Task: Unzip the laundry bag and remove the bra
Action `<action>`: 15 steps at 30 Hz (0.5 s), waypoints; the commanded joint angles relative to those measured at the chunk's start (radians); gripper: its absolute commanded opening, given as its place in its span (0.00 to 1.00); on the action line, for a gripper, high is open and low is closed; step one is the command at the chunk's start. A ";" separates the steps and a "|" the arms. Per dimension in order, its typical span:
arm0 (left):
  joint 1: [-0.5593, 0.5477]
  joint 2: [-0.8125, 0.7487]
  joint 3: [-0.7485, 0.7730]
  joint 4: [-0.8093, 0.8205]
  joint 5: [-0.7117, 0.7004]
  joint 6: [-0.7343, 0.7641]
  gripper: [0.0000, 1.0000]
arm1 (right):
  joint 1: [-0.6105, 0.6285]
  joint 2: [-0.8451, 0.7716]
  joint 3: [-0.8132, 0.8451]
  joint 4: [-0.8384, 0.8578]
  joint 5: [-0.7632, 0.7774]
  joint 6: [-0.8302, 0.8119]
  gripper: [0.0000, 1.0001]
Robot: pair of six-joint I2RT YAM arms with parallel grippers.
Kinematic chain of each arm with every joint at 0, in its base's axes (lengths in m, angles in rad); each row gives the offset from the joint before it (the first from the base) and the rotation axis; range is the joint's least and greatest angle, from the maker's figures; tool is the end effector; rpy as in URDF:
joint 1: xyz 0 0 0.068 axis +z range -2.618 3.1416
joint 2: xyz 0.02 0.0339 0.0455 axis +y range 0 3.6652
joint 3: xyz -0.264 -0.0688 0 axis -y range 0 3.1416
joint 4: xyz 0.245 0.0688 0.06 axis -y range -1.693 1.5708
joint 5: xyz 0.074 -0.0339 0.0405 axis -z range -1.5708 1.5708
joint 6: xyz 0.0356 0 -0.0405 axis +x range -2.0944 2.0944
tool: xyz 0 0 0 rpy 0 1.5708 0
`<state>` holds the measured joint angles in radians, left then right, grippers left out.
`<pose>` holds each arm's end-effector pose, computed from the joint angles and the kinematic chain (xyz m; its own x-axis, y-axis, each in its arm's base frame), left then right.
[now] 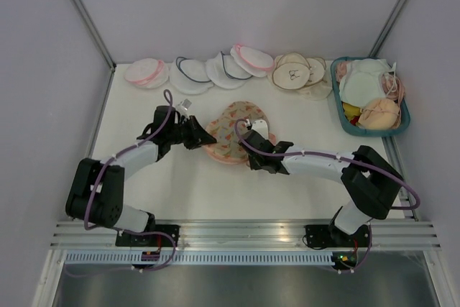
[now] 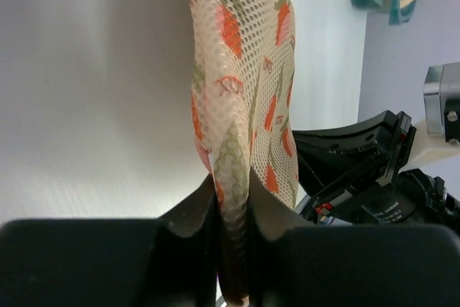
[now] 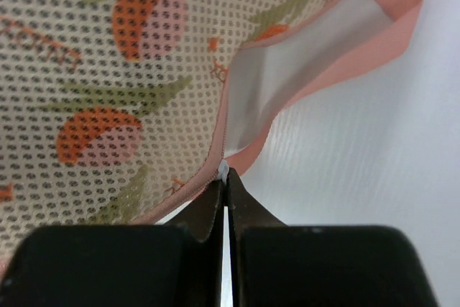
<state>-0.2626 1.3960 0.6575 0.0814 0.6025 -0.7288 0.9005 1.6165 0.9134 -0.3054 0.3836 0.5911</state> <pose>0.2627 -0.0915 0.1898 -0.8711 -0.3340 -0.3601 0.0899 0.6123 -0.7855 0.2060 0.2384 0.1740 -0.7723 -0.1423 -0.6191 -0.2076 0.9776 0.0342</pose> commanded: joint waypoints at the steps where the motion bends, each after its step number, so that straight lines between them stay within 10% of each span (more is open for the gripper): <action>1: 0.020 0.122 0.102 0.090 0.094 0.114 0.23 | -0.034 -0.056 -0.031 -0.118 0.087 -0.031 0.01; 3: 0.020 0.219 0.129 0.208 0.117 0.056 0.56 | -0.034 -0.098 -0.056 -0.110 0.069 -0.033 0.00; 6: 0.019 0.299 0.206 0.225 0.092 0.031 0.76 | -0.032 -0.157 -0.085 -0.100 0.046 -0.027 0.00; 15: 0.000 -0.001 0.010 0.024 -0.190 -0.159 0.79 | -0.032 -0.199 -0.102 -0.023 -0.125 -0.028 0.00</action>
<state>-0.2489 1.5444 0.7574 0.1375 0.4934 -0.7650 0.8665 1.4326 0.8108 -0.3805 0.3588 0.5743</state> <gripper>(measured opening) 0.780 0.009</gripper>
